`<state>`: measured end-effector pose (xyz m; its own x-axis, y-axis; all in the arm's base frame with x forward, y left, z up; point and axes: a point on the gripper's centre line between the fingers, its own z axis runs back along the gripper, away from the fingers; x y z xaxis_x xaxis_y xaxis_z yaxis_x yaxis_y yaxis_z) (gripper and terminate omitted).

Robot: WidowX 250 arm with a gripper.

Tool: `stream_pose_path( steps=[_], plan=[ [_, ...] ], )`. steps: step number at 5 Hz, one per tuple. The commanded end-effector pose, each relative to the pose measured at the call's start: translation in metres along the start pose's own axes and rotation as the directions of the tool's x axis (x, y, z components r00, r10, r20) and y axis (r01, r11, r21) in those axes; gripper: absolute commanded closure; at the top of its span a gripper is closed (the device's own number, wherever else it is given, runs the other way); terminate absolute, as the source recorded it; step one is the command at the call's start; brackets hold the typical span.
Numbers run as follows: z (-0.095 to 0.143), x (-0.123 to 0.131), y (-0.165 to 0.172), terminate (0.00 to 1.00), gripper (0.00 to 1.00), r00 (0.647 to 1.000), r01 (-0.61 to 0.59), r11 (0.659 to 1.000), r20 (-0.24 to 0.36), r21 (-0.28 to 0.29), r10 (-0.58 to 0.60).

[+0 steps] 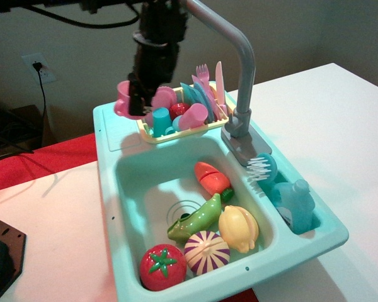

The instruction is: Put cup from counter to sink

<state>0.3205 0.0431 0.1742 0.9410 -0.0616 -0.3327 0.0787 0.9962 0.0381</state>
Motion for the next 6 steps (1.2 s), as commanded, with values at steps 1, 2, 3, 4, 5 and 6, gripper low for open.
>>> stream_pose_path(
  steps=[1, 2, 3, 4, 5, 6],
  plan=[
    [0.006, 0.012, -0.047, 0.0, 1.0, 0.998, 0.065, 0.997, 0.025, -0.029, -0.065],
    [-0.011, 0.018, -0.083, 0.0, 1.0, 0.991, 0.131, 0.99, -0.003, -0.05, -0.131],
    [-0.036, 0.023, -0.101, 0.0, 1.0, 0.989, 0.143, 0.989, -0.017, -0.038, -0.144],
    [-0.062, 0.031, -0.094, 0.0, 1.0, 0.993, 0.116, 0.993, -0.028, -0.02, -0.117],
    [-0.07, 0.034, -0.089, 0.0, 1.0, 0.994, 0.105, 0.993, -0.029, -0.047, -0.106],
    [-0.065, 0.03, -0.085, 0.0, 0.0, 0.997, 0.077, 0.997, -0.03, -0.018, -0.078]
  ],
)
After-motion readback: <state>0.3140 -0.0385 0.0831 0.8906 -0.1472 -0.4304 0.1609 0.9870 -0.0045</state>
